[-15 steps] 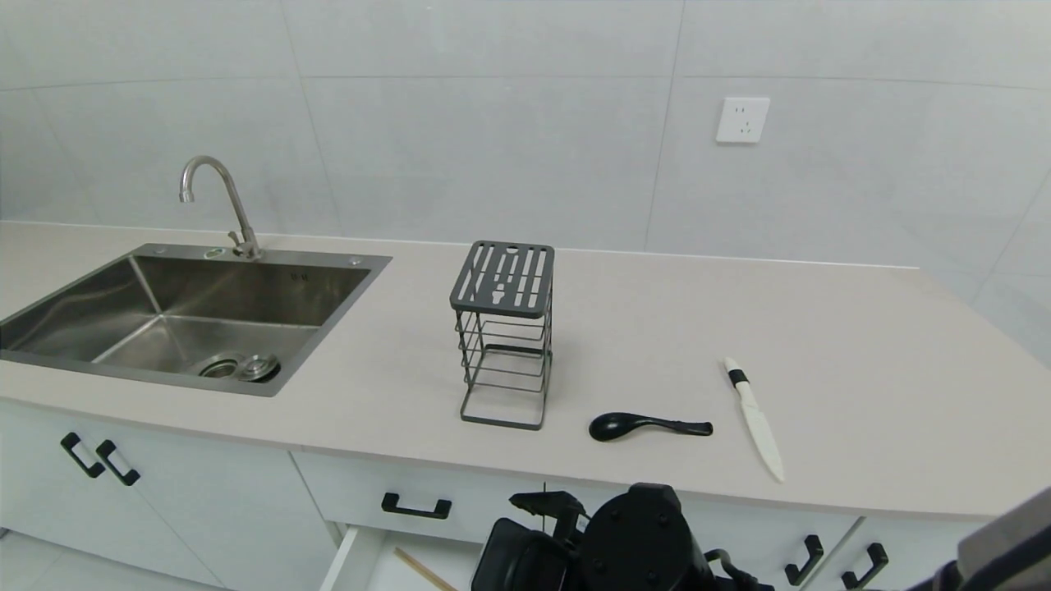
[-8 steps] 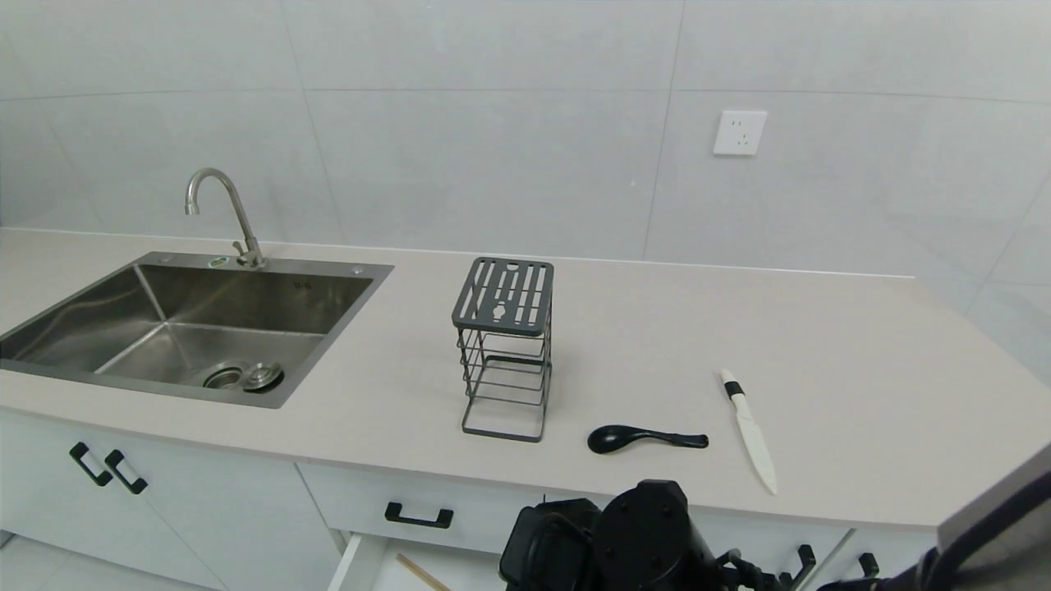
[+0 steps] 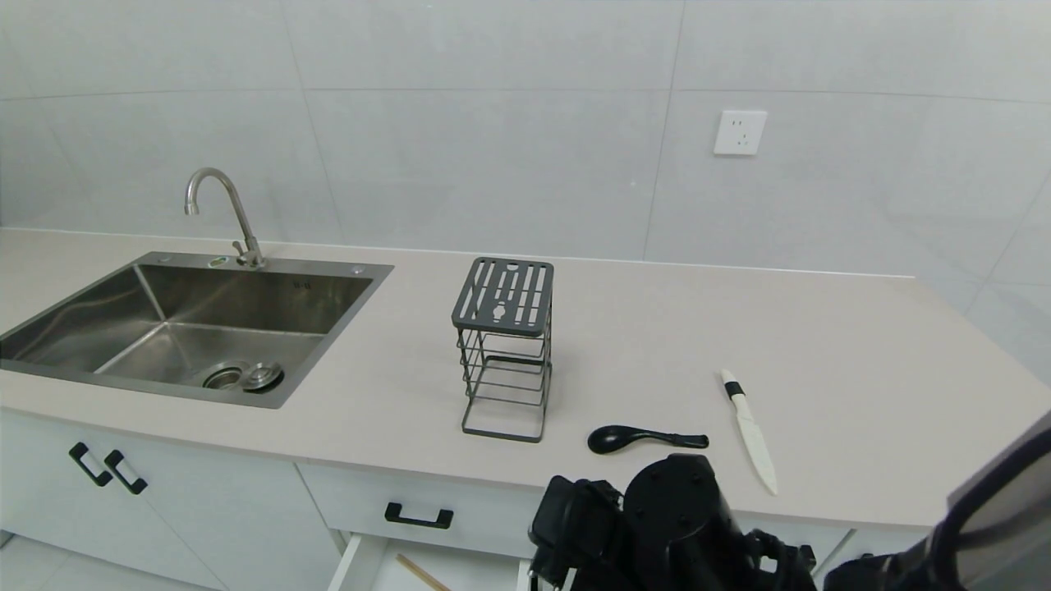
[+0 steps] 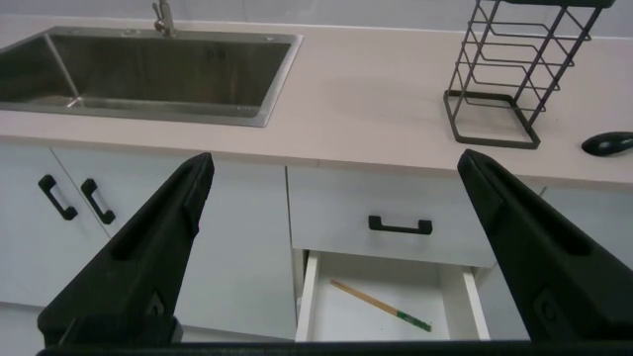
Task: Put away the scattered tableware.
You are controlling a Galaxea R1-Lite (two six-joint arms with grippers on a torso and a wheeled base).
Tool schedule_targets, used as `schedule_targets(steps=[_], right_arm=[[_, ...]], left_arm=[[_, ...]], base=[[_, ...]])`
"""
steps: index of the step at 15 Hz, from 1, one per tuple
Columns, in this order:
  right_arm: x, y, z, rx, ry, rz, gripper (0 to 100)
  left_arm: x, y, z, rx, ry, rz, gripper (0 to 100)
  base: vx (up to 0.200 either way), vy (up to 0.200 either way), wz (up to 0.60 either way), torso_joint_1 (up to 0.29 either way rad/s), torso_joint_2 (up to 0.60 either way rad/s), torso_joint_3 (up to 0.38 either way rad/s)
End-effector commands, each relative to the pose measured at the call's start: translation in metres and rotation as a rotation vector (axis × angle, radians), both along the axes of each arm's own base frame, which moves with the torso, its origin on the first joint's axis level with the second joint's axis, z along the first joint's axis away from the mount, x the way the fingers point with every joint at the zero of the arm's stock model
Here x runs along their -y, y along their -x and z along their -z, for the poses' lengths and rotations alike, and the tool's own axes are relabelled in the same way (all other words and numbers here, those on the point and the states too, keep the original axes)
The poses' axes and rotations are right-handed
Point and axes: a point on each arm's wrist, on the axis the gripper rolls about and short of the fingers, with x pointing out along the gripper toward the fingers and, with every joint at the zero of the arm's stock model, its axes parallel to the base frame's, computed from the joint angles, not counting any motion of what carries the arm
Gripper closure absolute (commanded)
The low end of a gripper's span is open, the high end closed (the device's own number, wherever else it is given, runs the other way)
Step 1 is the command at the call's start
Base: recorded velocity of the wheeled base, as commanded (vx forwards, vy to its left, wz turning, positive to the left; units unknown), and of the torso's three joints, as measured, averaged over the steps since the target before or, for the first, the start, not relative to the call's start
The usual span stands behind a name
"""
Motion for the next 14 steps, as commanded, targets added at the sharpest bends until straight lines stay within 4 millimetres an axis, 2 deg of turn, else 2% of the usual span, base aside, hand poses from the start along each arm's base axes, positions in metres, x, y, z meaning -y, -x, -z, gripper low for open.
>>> schedule_targets(steps=[1, 5, 8, 12, 14], right_arm=[[0.027, 0.003, -0.009, -0.014, -0.005, 0.052, 0], [0.063, 0.009, -0.025, -0.005, -0.024, 0.107, 0], [0.101, 0.016, -0.028, -0.020, -0.013, 0.190, 0], [0.125, -0.011, -0.035, -0.037, -0.080, 0.280, 0], [0.123, -0.033, -0.026, -0.064, -0.069, 0.306, 0]], left_arm=[[0.000, 0.000, 0.000, 0.000, 0.000, 0.000, 0], [0.000, 0.000, 0.000, 0.000, 0.000, 0.000, 0], [0.000, 0.000, 0.000, 0.000, 0.000, 0.000, 0], [0.000, 0.000, 0.000, 0.000, 0.000, 0.000, 0], [0.000, 0.000, 0.000, 0.000, 0.000, 0.000, 0]], base=[[0.000, 0.000, 0.00, 0.000, 0.00, 0.000], [0.000, 0.000, 0.00, 0.000, 0.00, 0.000], [0.000, 0.000, 0.00, 0.000, 0.00, 0.000], [0.000, 0.000, 0.00, 0.000, 0.00, 0.000], [0.000, 0.000, 0.00, 0.000, 0.00, 0.000]])
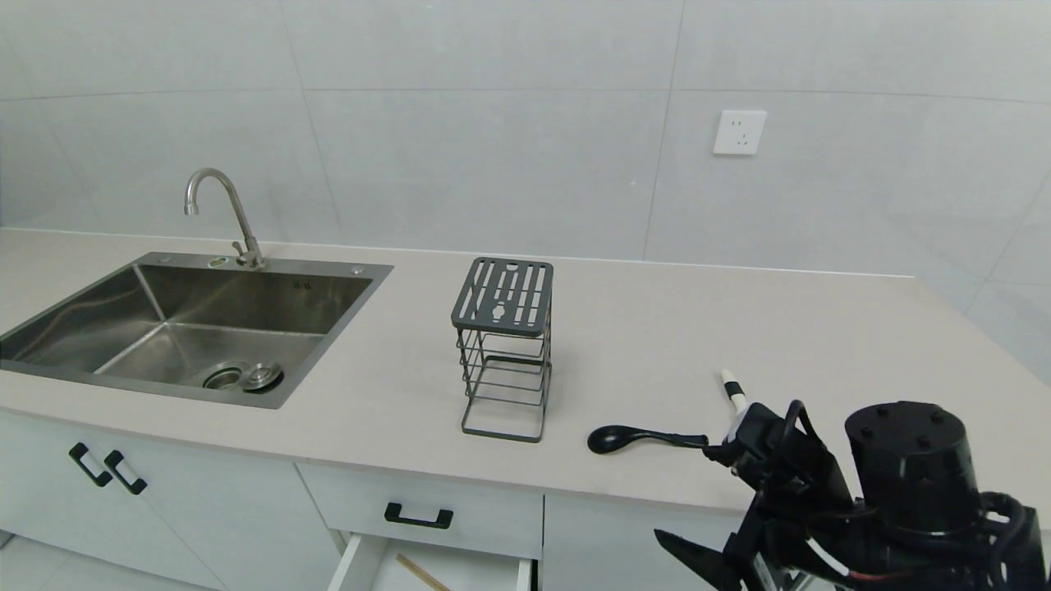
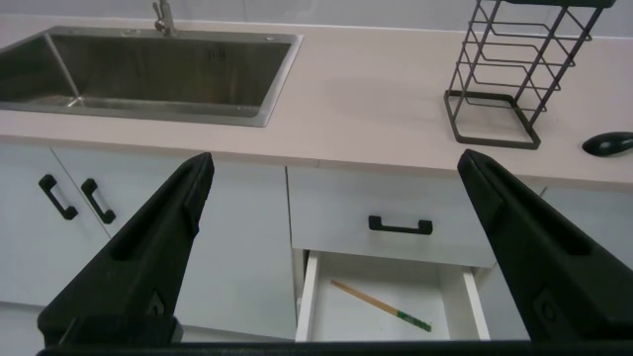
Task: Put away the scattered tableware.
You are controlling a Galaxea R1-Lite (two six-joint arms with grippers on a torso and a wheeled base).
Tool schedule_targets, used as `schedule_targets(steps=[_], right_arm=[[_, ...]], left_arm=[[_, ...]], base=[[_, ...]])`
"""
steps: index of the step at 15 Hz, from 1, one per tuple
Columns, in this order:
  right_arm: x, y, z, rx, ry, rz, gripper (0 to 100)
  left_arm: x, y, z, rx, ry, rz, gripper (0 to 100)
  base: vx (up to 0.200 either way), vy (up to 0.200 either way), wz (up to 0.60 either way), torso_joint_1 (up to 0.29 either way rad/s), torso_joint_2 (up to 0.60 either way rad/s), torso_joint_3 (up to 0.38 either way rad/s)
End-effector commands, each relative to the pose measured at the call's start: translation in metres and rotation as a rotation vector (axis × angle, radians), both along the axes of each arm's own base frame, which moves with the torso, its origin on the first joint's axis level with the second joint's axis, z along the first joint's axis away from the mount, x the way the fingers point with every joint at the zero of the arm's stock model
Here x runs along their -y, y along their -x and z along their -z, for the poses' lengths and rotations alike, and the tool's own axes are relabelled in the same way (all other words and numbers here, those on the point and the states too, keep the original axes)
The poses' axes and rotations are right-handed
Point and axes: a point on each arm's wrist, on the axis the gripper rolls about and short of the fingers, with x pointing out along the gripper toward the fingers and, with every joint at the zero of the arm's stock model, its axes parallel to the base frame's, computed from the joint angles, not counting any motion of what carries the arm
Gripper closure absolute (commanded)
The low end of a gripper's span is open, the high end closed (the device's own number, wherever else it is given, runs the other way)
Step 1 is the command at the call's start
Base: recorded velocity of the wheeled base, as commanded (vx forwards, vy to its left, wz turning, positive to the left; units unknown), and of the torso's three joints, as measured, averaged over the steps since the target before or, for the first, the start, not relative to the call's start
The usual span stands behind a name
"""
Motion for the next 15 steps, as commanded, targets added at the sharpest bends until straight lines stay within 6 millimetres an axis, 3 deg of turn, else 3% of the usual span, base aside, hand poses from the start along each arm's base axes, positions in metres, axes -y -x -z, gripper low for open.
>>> schedule_targets(steps=[1, 5, 8, 11, 15], right_arm=[[0.001, -0.029, 0.008, -0.017, 0.005, 0.047, 0], [0.013, -0.061, 0.031, -0.039, 0.071, 0.073, 0], [0.015, -0.070, 0.049, -0.088, 0.087, 0.057, 0], [0.010, -0.095, 0.058, -0.063, 0.076, -0.002, 0], [0.025, -0.113, 0.068, -0.061, 0.087, 0.027, 0]], left_arm=[[0.000, 0.000, 0.000, 0.001, 0.000, 0.000, 0], [0.000, 0.000, 0.000, 0.001, 0.000, 0.000, 0], [0.000, 0.000, 0.000, 0.001, 0.000, 0.000, 0], [0.000, 0.000, 0.000, 0.001, 0.000, 0.000, 0], [0.000, 0.000, 0.000, 0.001, 0.000, 0.000, 0]], base=[[0.000, 0.000, 0.00, 0.000, 0.00, 0.000], [0.000, 0.000, 0.00, 0.000, 0.00, 0.000], [0.000, 0.000, 0.00, 0.000, 0.00, 0.000], [0.000, 0.000, 0.00, 0.000, 0.00, 0.000], [0.000, 0.000, 0.00, 0.000, 0.00, 0.000]])
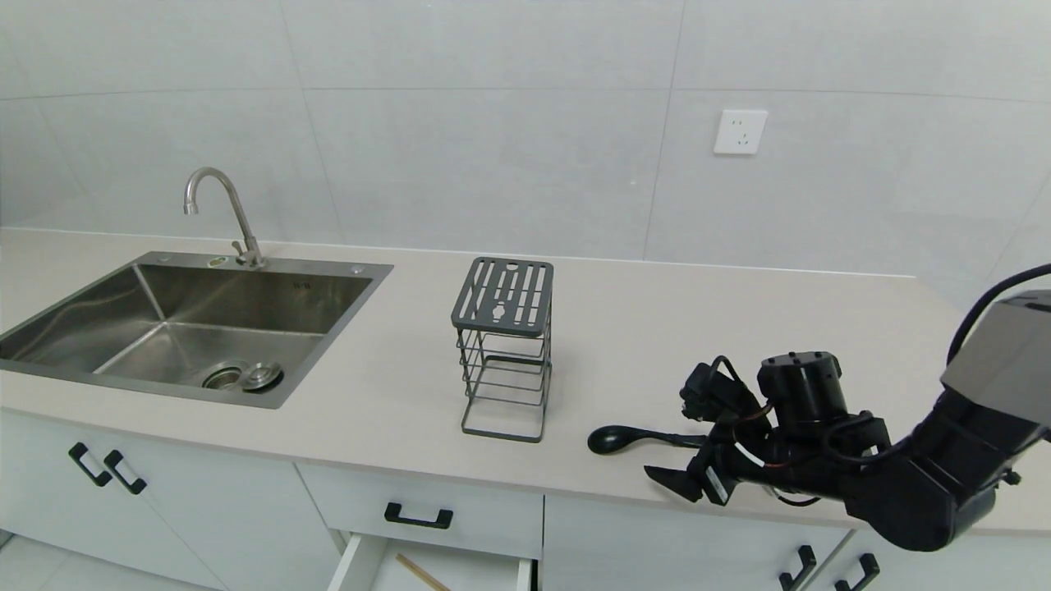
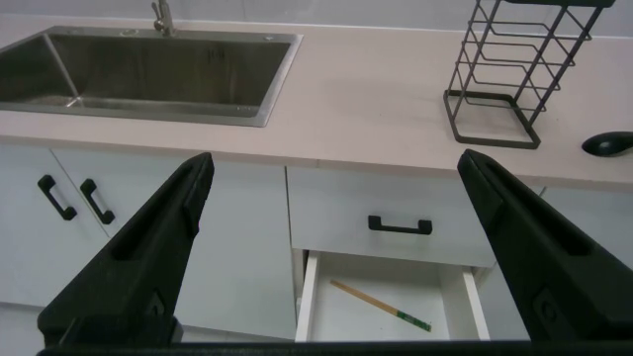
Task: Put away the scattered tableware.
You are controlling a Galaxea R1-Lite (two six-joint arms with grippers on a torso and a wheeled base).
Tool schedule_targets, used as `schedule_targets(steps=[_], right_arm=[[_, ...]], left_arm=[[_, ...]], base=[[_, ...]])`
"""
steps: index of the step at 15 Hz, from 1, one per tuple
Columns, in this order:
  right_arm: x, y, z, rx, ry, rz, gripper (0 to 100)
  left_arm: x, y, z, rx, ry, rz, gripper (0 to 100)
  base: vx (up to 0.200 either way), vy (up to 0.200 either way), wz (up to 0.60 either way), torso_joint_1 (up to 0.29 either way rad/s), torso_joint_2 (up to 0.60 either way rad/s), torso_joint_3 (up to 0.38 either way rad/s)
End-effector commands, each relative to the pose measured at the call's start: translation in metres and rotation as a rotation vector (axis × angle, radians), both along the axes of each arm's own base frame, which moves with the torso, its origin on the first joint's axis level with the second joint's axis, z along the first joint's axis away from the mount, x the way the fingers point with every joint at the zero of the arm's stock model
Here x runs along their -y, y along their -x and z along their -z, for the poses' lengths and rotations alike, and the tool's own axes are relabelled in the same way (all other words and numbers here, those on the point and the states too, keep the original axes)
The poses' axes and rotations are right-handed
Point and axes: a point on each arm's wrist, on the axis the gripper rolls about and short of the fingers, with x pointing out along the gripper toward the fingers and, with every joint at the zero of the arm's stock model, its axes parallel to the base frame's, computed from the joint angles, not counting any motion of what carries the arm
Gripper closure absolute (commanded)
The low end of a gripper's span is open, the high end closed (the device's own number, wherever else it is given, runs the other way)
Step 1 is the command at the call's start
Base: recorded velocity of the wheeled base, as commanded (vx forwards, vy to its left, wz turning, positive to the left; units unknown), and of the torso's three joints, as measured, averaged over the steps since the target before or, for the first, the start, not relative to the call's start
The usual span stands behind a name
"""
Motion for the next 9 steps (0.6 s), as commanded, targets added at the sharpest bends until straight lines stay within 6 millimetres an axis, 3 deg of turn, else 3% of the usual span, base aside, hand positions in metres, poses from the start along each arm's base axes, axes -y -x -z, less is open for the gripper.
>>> schedule_targets(steps=[1, 9], right_arm=[[0.005, -0.009, 0.008, -0.012, 0.005, 0.022, 0], [0.000, -0.022, 0.023, -0.018, 0.011, -0.016, 0]], left_arm=[[0.000, 0.000, 0.000, 0.000, 0.000, 0.000, 0], [0.000, 0.000, 0.000, 0.000, 0.000, 0.000, 0]], base=[[0.000, 0.000, 0.00, 0.000, 0.00, 0.000], [0.000, 0.000, 0.00, 0.000, 0.00, 0.000]])
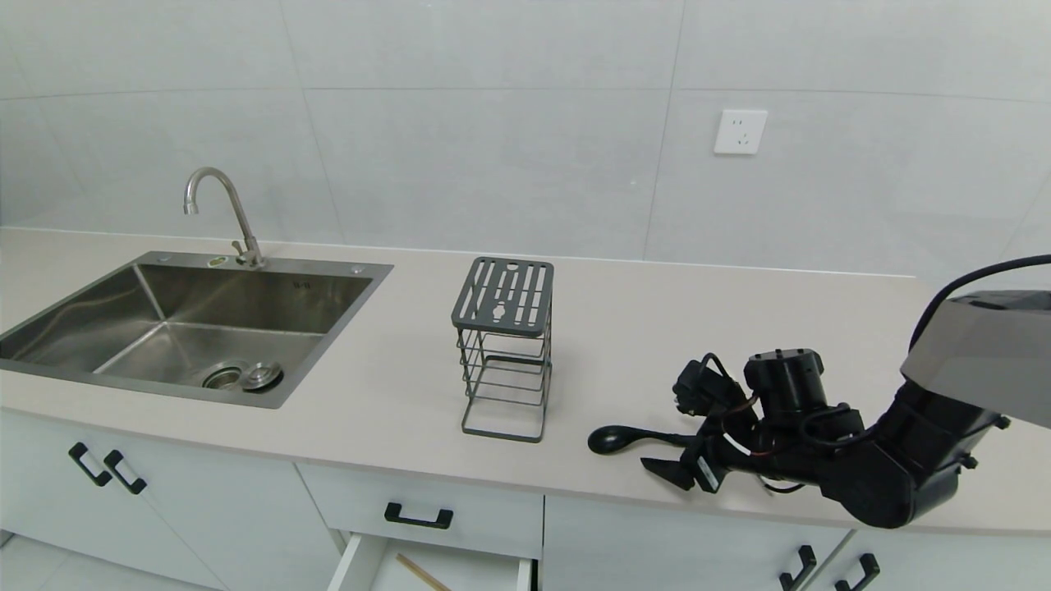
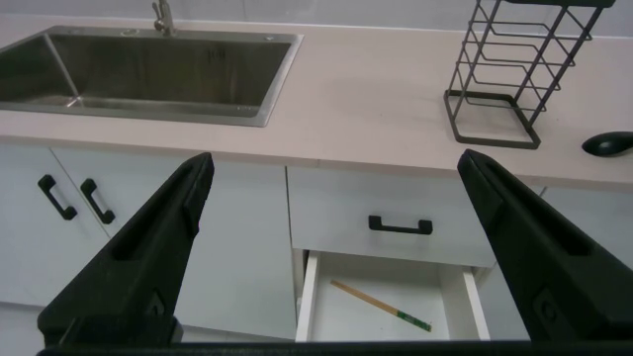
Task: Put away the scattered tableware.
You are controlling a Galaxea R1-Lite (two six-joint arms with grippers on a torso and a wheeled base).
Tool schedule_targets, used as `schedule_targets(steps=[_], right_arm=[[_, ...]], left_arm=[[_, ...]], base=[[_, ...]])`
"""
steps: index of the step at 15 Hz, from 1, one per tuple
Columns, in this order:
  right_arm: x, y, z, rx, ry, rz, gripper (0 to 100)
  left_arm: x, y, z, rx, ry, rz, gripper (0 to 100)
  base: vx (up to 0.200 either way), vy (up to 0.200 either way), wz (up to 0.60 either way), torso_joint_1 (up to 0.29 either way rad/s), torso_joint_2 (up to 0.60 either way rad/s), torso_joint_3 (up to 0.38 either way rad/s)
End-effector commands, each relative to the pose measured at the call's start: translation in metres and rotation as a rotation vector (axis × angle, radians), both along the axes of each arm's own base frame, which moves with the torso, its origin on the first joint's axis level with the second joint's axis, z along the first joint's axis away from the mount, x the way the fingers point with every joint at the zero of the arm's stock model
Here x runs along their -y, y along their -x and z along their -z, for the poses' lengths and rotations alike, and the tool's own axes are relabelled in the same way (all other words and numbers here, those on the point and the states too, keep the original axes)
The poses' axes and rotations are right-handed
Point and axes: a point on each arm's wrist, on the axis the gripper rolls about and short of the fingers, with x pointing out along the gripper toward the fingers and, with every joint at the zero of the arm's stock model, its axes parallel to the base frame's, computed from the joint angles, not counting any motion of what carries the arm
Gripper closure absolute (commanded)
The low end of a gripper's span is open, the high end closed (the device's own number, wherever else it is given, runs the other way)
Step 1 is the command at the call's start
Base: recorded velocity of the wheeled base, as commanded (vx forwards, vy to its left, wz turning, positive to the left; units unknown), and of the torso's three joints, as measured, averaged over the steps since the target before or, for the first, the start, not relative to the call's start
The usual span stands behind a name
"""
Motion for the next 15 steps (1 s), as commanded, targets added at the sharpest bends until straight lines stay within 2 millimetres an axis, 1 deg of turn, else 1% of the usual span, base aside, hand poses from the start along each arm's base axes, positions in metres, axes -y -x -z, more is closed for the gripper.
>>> schedule_targets(steps=[1, 2, 7, 9, 12, 13, 15], right_arm=[[-0.001, -0.002, 0.007, -0.013, 0.005, 0.000, 0], [-0.003, -0.009, 0.011, -0.009, -0.002, -0.006, 0], [-0.006, -0.015, 0.019, -0.019, -0.009, -0.018, 0], [-0.010, -0.026, 0.024, -0.015, -0.036, -0.043, 0], [-0.011, -0.027, 0.029, -0.024, -0.036, -0.048, 0], [-0.010, -0.026, 0.031, -0.030, -0.034, -0.047, 100], [-0.010, -0.026, 0.033, -0.038, -0.031, -0.047, 100]], left_arm=[[0.000, 0.000, 0.000, 0.001, 0.000, 0.000, 0], [0.000, 0.000, 0.000, 0.001, 0.000, 0.000, 0], [0.000, 0.000, 0.000, 0.001, 0.000, 0.000, 0], [0.000, 0.000, 0.000, 0.001, 0.000, 0.000, 0], [0.000, 0.000, 0.000, 0.001, 0.000, 0.000, 0], [0.000, 0.000, 0.000, 0.001, 0.000, 0.000, 0], [0.000, 0.000, 0.000, 0.001, 0.000, 0.000, 0]], base=[[0.000, 0.000, 0.00, 0.000, 0.00, 0.000], [0.000, 0.000, 0.00, 0.000, 0.00, 0.000], [0.000, 0.000, 0.00, 0.000, 0.00, 0.000], [0.000, 0.000, 0.00, 0.000, 0.00, 0.000], [0.000, 0.000, 0.00, 0.000, 0.00, 0.000], [0.000, 0.000, 0.00, 0.000, 0.00, 0.000], [0.000, 0.000, 0.00, 0.000, 0.00, 0.000]])
